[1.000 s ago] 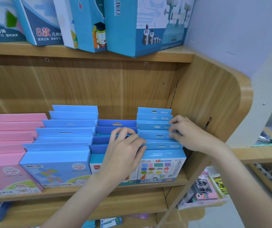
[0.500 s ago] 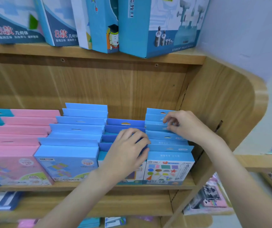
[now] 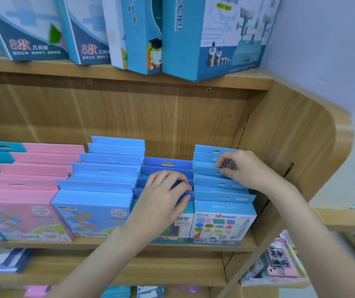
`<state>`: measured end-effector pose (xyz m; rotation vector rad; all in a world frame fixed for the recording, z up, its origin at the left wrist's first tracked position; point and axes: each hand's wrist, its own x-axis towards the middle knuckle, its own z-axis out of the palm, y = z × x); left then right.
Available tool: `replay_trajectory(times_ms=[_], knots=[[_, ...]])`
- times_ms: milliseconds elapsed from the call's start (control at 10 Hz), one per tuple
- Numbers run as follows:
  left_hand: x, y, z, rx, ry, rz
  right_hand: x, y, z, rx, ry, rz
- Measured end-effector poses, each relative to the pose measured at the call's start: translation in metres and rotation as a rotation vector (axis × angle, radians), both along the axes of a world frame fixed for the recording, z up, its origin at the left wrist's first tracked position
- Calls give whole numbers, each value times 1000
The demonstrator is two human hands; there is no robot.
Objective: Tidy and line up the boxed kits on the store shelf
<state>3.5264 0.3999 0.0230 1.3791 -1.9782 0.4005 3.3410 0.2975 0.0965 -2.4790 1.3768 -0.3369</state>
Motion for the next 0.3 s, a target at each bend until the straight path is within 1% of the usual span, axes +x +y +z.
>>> replay_trajectory(times_ms=[100, 200, 300], knots=[[4, 6, 2, -16, -27, 28, 1, 1, 1, -21, -33, 36], [10, 14, 6, -2, -31, 33, 5, 8, 3, -90, 20, 48], [19, 26, 9, -17, 42, 45, 8, 20, 16, -212, -83, 88]])
